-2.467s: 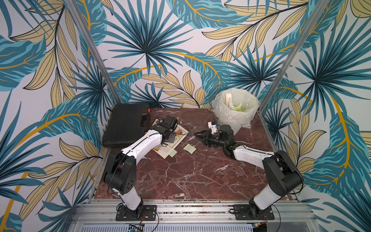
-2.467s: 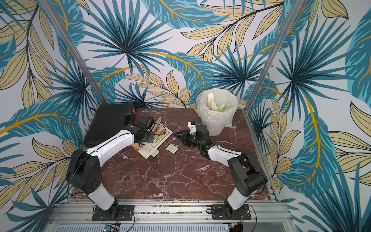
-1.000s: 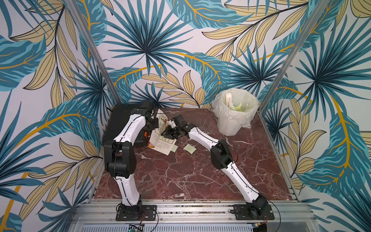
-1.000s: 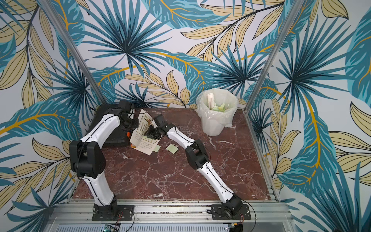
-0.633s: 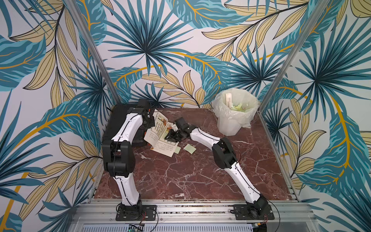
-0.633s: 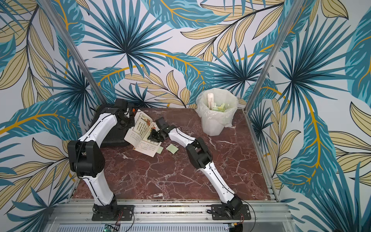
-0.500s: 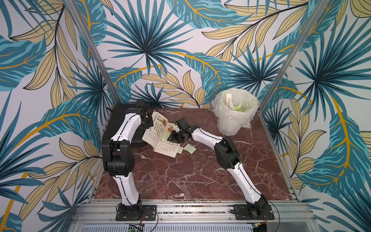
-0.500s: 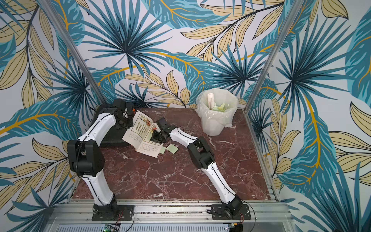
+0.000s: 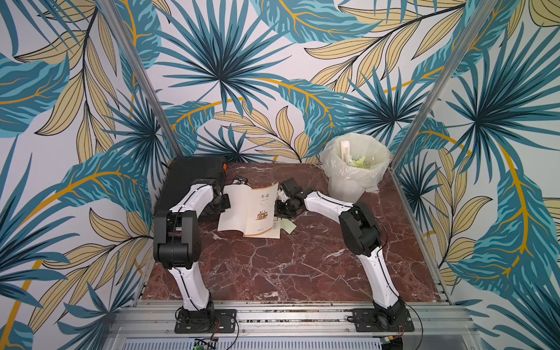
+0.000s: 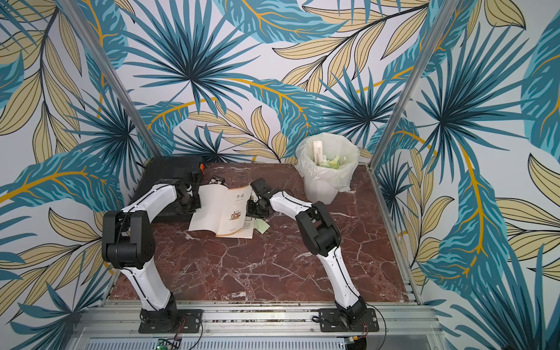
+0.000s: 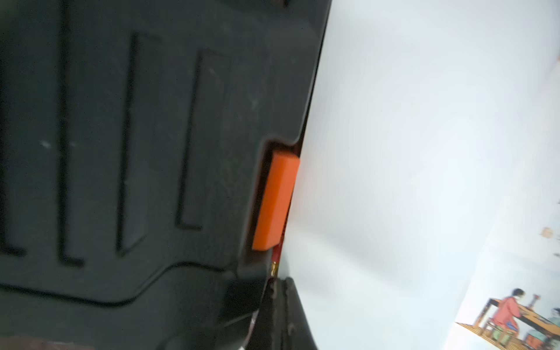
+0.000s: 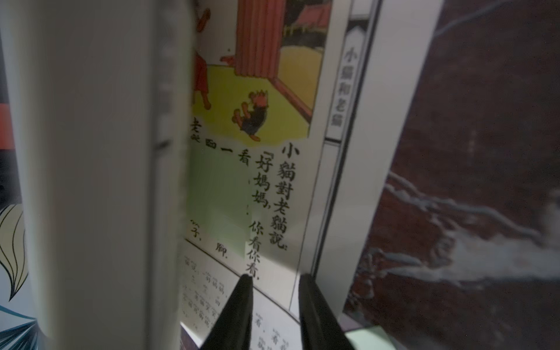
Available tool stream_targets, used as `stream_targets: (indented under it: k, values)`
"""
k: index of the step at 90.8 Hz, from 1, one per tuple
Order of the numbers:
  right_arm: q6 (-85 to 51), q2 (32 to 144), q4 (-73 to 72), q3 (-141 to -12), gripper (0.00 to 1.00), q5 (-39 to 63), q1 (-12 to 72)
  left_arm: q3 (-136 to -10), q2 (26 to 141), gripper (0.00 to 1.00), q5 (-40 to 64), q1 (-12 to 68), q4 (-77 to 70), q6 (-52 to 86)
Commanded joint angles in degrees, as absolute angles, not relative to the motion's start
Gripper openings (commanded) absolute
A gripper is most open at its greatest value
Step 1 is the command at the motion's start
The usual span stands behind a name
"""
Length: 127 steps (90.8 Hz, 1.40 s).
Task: Peel off the used sticky note
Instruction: Open the book at the center of the board.
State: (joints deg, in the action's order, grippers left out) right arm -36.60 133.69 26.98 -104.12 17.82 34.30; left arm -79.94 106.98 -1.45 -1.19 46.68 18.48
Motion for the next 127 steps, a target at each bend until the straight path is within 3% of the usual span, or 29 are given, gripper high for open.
stream_targets:
  k: [1, 5, 29, 57, 69, 87, 93, 127]
  values:
    - [-34.2, 137.0, 36.5, -103.4, 0.31, 13.4, 33.9, -77.1, 103.9, 0.0, 1.5, -1.2, 44.1, 18.9]
    - [-34.3, 137.3, 36.9, -104.4, 0.31, 13.9, 33.9, -77.0, 103.1, 0.0, 2.2, -0.6, 43.8, 18.5]
    - [-33.8, 137.5, 38.7, -110.1, 0.31, 15.2, 34.5, -79.4, 97.8, 0.25, 3.9, 3.4, 46.6, 16.1]
    - [-32.5, 138.0, 42.2, -117.8, 0.31, 16.4, 35.8, -73.8, 91.3, 0.5, 7.3, 4.8, 43.8, 16.2]
    - [-32.3, 138.7, 43.5, -121.2, 0.31, 17.3, 36.4, -72.7, 86.8, 0.56, 7.1, 9.2, 44.3, 15.4]
    - [-31.6, 140.7, 46.6, -126.9, 0.32, 17.5, 37.4, -68.5, 80.2, 0.74, 3.1, 18.1, 42.8, 15.1]
    - [-31.5, 141.2, 47.3, -128.4, 0.32, 17.5, 37.7, -67.5, 79.4, 0.84, 2.0, 19.5, 42.2, 14.8]
    - [-31.5, 144.0, 50.4, -134.8, 0.32, 17.4, 38.6, -67.4, 84.2, 0.95, -5.3, 26.6, 41.6, 13.6]
